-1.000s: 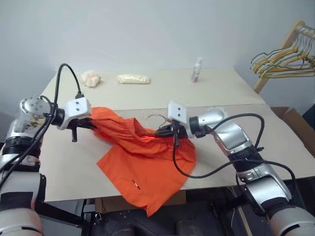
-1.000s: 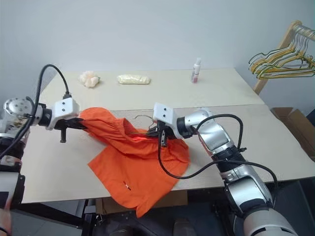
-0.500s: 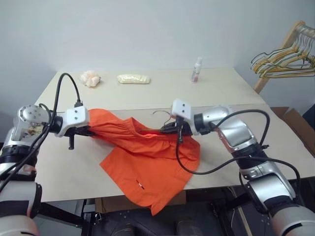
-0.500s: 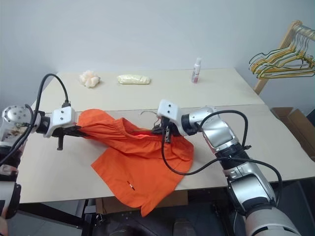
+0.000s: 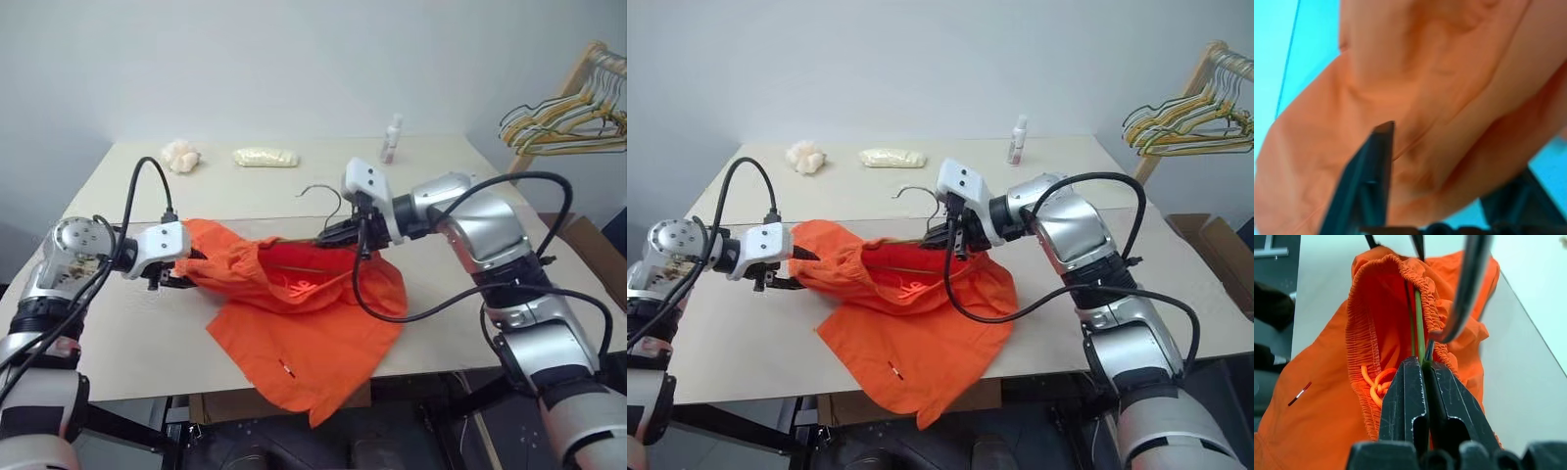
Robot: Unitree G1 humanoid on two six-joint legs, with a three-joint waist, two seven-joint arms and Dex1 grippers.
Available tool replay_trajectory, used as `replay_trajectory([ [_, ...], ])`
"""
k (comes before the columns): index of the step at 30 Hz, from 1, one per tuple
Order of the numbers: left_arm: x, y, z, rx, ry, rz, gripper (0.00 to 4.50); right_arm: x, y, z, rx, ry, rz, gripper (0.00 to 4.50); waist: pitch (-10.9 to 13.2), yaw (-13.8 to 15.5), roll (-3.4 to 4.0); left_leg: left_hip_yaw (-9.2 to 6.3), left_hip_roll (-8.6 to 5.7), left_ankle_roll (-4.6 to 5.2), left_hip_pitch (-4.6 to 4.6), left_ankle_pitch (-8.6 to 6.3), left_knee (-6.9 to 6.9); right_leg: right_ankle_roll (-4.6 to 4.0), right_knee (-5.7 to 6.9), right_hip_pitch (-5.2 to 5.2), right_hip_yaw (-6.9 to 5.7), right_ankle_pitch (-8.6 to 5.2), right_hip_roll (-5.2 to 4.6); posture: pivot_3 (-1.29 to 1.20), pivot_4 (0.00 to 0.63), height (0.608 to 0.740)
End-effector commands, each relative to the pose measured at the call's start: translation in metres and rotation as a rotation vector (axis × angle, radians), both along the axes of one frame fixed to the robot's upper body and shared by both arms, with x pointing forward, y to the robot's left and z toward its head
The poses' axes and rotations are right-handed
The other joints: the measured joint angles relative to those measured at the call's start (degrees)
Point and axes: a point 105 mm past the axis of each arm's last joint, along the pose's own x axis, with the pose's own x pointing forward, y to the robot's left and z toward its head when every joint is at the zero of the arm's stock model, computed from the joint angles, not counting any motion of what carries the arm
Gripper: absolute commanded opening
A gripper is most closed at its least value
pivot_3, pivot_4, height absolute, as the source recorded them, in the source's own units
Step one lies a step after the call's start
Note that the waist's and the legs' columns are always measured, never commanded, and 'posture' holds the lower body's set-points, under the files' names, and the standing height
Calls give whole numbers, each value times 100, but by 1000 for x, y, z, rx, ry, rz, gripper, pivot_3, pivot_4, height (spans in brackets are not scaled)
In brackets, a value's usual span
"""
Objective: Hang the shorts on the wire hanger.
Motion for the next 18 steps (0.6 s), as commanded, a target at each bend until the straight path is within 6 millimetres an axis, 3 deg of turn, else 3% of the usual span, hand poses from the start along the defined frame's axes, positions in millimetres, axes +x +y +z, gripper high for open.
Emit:
replay_trajectory([
  [1,-10,-8,47,-29,-77,-112,3518,3,-5,19,-19,-35,-9,0,0,-9,0,0,0,0,-1,0,0,0,-1,-1,0,0,0,-72,0,740],
  [4,-35,-25,65,-66,-19,-260,3518,7,-6,27,-17,-22,-32,0,0,-20,0,0,1,0,-7,0,0,0,-1,-5,1,0,0,-72,0,740],
  [6,-40,-46,73,-139,-29,-332,3518,8,-5,32,-17,-18,-38,0,0,-16,3,-2,1,1,-5,-1,-1,0,1,-6,5,0,0,-71,0,740],
  [10,-17,-77,72,-201,-112,-314,3518,8,0,40,-20,-14,-38,0,-7,80,11,-4,0,30,14,-17,2,0,5,15,3,0,-1,-83,0,740],
  [18,29,-97,44,-124,-182,-219,3518,3,4,52,-13,-29,-23,0,-8,-55,8,-1,-6,-3,-2,2,4,0,-1,3,4,0,0,-116,0,740],
])
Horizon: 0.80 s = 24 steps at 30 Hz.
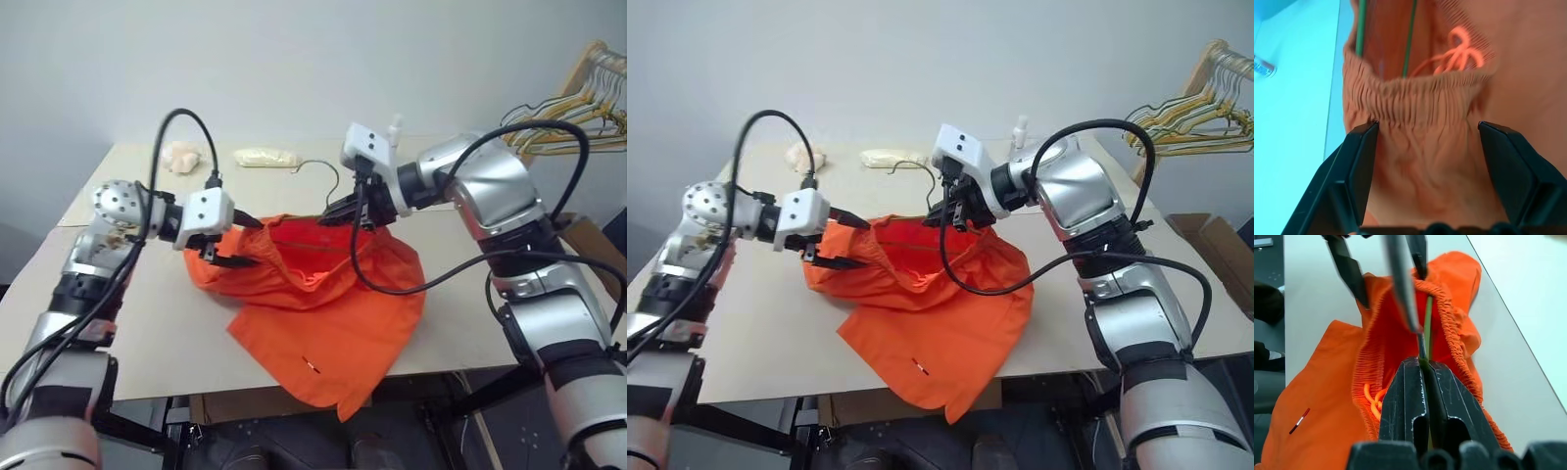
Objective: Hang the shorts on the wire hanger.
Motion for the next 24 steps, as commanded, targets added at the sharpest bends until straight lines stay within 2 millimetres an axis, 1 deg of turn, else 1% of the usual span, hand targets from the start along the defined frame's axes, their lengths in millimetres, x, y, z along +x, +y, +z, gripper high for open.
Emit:
replay_trajectory([
  [1,21,-3,4,9,-83,71,3518,-11,7,25,34,-59,64,0,0,-35,0,0,0,0,0,0,1,0,1,0,0,0,0,-125,0,740],
  [4,23,-5,2,3,-70,56,3518,-13,8,24,32,-58,68,0,0,-131,0,-2,1,1,-1,0,0,0,2,-2,0,0,0,-125,0,740],
  [7,21,-8,6,-32,-59,35,3518,-13,7,23,26,-55,66,0,0,-209,0,-5,1,2,-3,-1,0,0,2,-5,2,0,-1,-134,0,740],
  [11,2,-3,21,-98,25,-63,3518,-10,5,18,14,-45,50,0,0,-305,0,-8,2,3,-1,-1,0,0,6,-5,4,0,-3,-133,0,740],
  [14,-11,5,42,-166,66,-113,3518,-10,5,14,6,-35,47,0,0,-351,0,-9,4,3,-1,-2,-1,0,6,-7,6,0,-2,-128,0,740],
  [15,-9,7,50,-196,53,-96,3518,-11,5,14,5,-32,50,0,0,-363,0,-10,5,3,0,-2,-1,0,7,-7,7,0,-2,-128,0,740],
  [17,-3,9,57,-221,26,-56,3518,-12,7,13,3,-30,59,0,0,-358,0,-12,4,10,1,-6,0,1,6,-4,7,0,-2,-128,0,740],
  [19,1,11,56,-195,2,-35,3518,-14,8,13,3,-30,70,0,0,-339,0,-16,4,30,2,-17,1,1,7,-1,5,0,-3,-125,0,740],
  [21,2,10,48,-156,3,-42,3518,-15,9,14,5,-31,79,0,0,-314,0,-16,3,28,3,-16,1,1,7,0,5,0,-2,-123,0,740],
  [24,5,4,31,-98,24,-53,3518,-16,10,16,8,-33,87,0,0,-298,0,-15,3,23,3,-13,1,1,7,-1,4,0,-3,-124,0,740],
])
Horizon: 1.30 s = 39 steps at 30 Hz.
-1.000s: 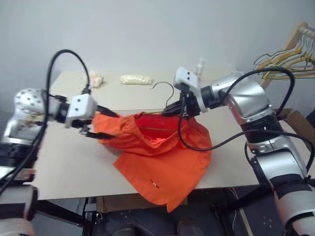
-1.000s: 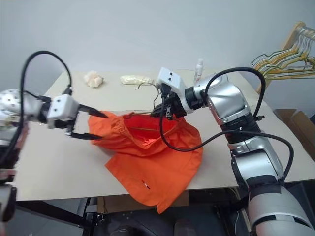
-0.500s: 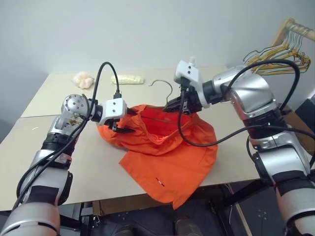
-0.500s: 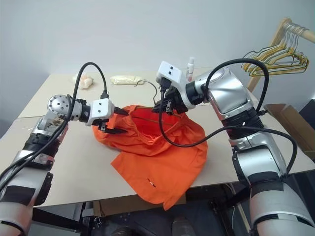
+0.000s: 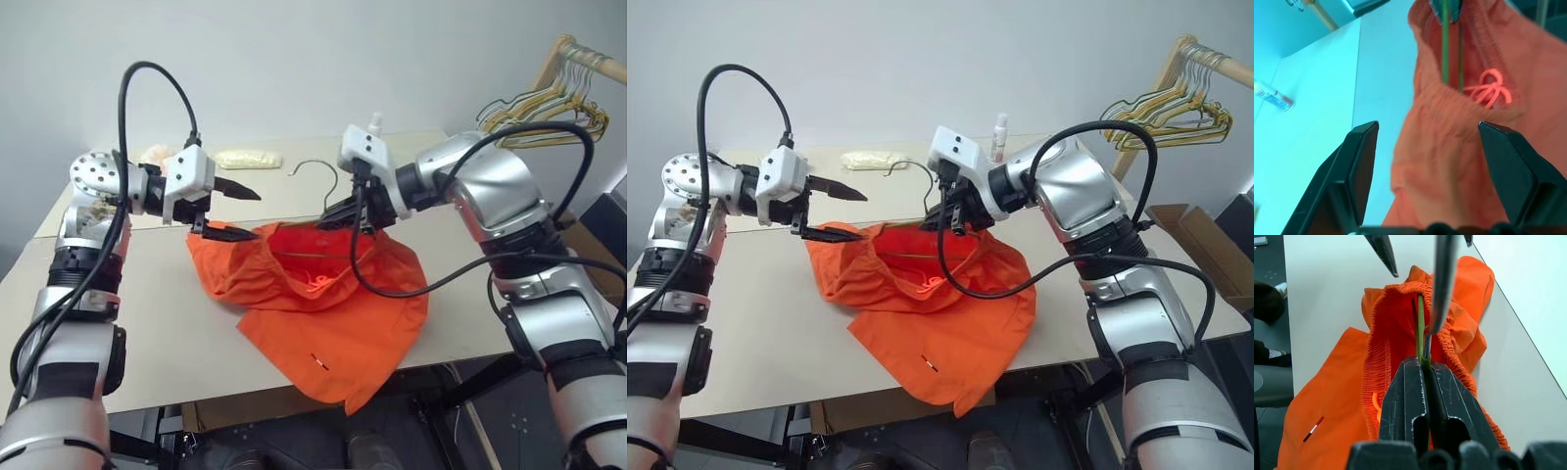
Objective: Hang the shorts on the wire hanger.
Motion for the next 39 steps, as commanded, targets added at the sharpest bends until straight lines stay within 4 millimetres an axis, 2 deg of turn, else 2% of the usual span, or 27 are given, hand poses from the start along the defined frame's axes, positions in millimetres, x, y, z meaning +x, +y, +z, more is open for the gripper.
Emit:
replay_trajectory([
  [1,2,-7,-11,66,-9,-28,3518,-6,4,14,18,-30,38,0,0,13,0,1,-1,0,0,0,0,0,0,0,0,0,0,-124,0,740],
  [8,1,-15,-24,127,54,-87,3518,-8,4,13,7,-29,41,0,0,-5,0,1,-1,0,-3,0,0,0,0,-4,0,0,0,-138,0,740],
  [15,14,-11,-43,258,16,-19,3518,-10,5,14,12,-26,47,0,0,1,0,2,-1,3,-1,-2,0,0,0,-3,1,0,0,-141,0,740],
  [18,18,-12,-42,250,9,-2,2994,-11,5,14,14,-25,49,0,0,0,0,2,-1,3,-3,-2,0,0,0,-4,0,0,0,-144,0,740],
  [26,21,-18,-36,195,12,5,238,-12,6,14,19,-14,49,0,0,-1,0,1,-1,5,-3,-3,0,0,1,-4,0,0,0,-146,0,740],
  [27,21,-18,-35,192,17,1,47,-11,6,13,18,-12,48,0,0,-4,0,1,0,5,-3,-3,0,0,1,-4,0,0,0,-146,0,740],
  [33,18,-19,-32,159,39,-10,47,-12,5,8,7,-63,65,0,0,-3,0,2,0,5,-3,-3,0,0,0,-5,0,0,0,-147,0,740],
  [36,19,-18,-29,128,51,8,0,-8,0,4,-7,-97,34,770,0,-1,0,1,0,5,-4,-3,0,0,0,-5,0,0,0,-148,0,740],
  [39,17,-13,-31,119,73,21,0,-8,-13,7,-8,-112,-2,1828,0,5,0,1,-1,5,-5,-3,1,0,0,-4,0,0,-1,-148,0,740],
])
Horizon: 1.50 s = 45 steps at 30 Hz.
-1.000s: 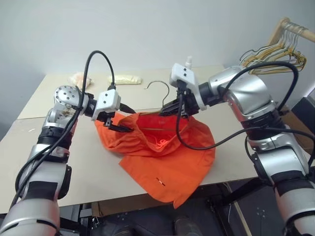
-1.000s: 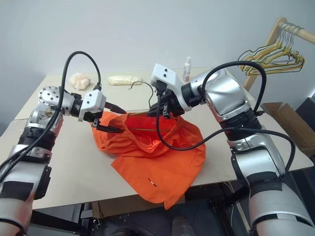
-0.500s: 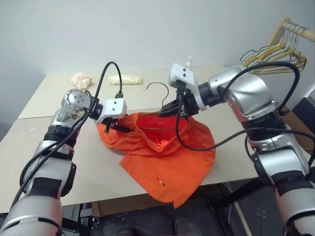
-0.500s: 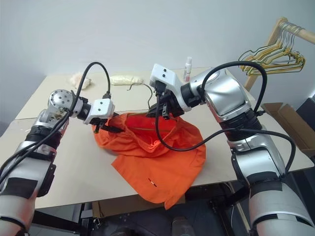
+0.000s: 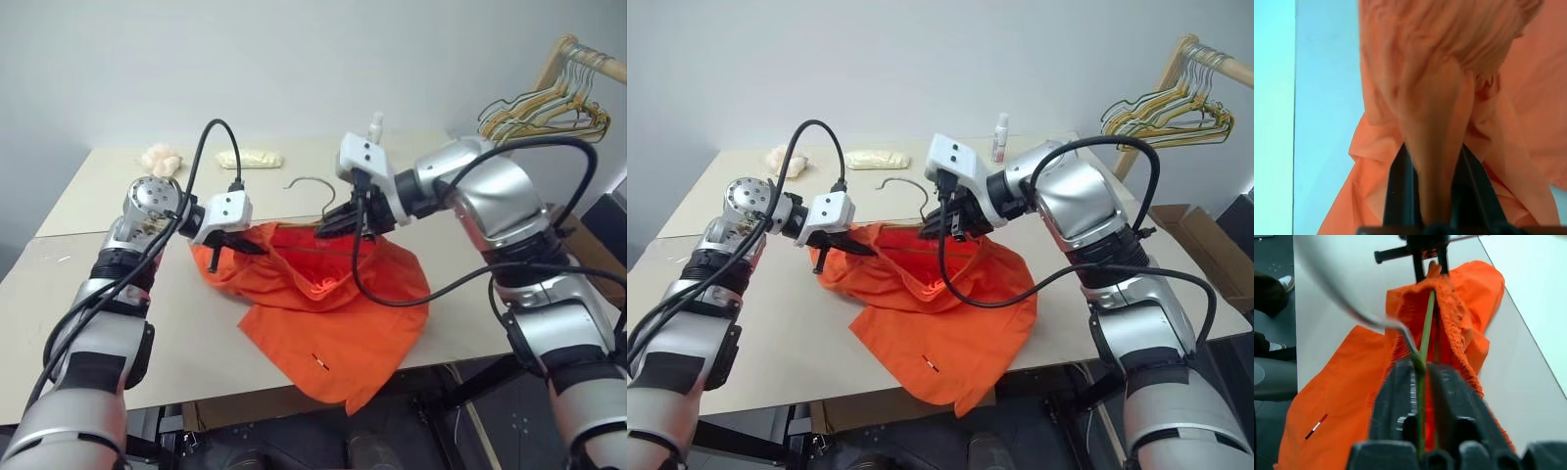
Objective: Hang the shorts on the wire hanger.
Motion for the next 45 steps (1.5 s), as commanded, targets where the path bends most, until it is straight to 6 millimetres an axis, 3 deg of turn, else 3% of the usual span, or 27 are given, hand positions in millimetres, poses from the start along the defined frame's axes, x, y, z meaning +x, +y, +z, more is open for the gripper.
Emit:
replay_trajectory([
  [1,1,1,22,-59,-46,5,0,-2,-15,18,15,-85,-24,2201,0,11,0,-1,0,0,-1,0,0,0,0,0,-1,0,0,-156,0,740],
  [6,-1,7,18,-69,-18,26,0,-11,-39,40,73,-104,-74,3967,0,4,0,-1,0,4,-1,-2,-1,0,-2,-1,0,0,-1,-161,0,740],
  [8,-2,8,17,-71,-12,31,0,-15,-50,50,106,-94,-87,4460,0,6,0,-1,1,6,1,-3,-1,0,-1,0,0,0,0,-161,0,740],
  [10,-2,8,16,-69,-12,34,0,-19,-65,50,91,-103,-110,4460,0,8,0,0,1,7,2,-4,-1,0,-2,2,1,0,-1,-162,0,740],
  [14,-2,7,16,-68,-11,35,0,-21,-89,22,-112,-187,-147,4460,0,31,0,0,0,23,-1,-13,0,1,-9,3,-2,-1,-1,-168,0,740],
  [18,-1,4,17,-71,-13,30,0,-11,-90,-6,-248,-232,-175,4460,-1,-31,3,7,0,24,13,-14,-2,3,2,3,9,-3,-1,-170,0,740],
  [24,-1,3,18,-62,-15,15,0,12,-77,-23,-291,-206,-223,4460,-1,-134,3,8,-1,21,10,-12,-1,3,0,3,12,-3,0,-167,0,740],
  [28,-1,3,19,-48,-24,9,0,19,-68,-28,-308,-178,-196,3597,0,-134,4,6,-2,4,9,-2,-1,3,-1,3,10,-2,-1,-160,0,740],
  [38,-3,3,18,-37,-35,-12,0,13,-59,-30,-300,-151,-134,190,0,-134,4,2,-2,6,8,-3,0,4,0,4,7,-2,-2,-157,0,740],
  [41,-5,2,22,-56,-21,-35,0,6,-60,-33,-276,-100,-114,34,0,-132,4,2,-2,6,8,-3,-1,4,0,4,7,-2,-2,-157,0,740],
  [45,-7,-4,38,-139,-1,-58,1046,-5,-66,-40,-221,25,-135,0,0,-119,3,0,-2,6,5,-3,2,4,-1,5,5,-2,-2,-165,0,740],
])
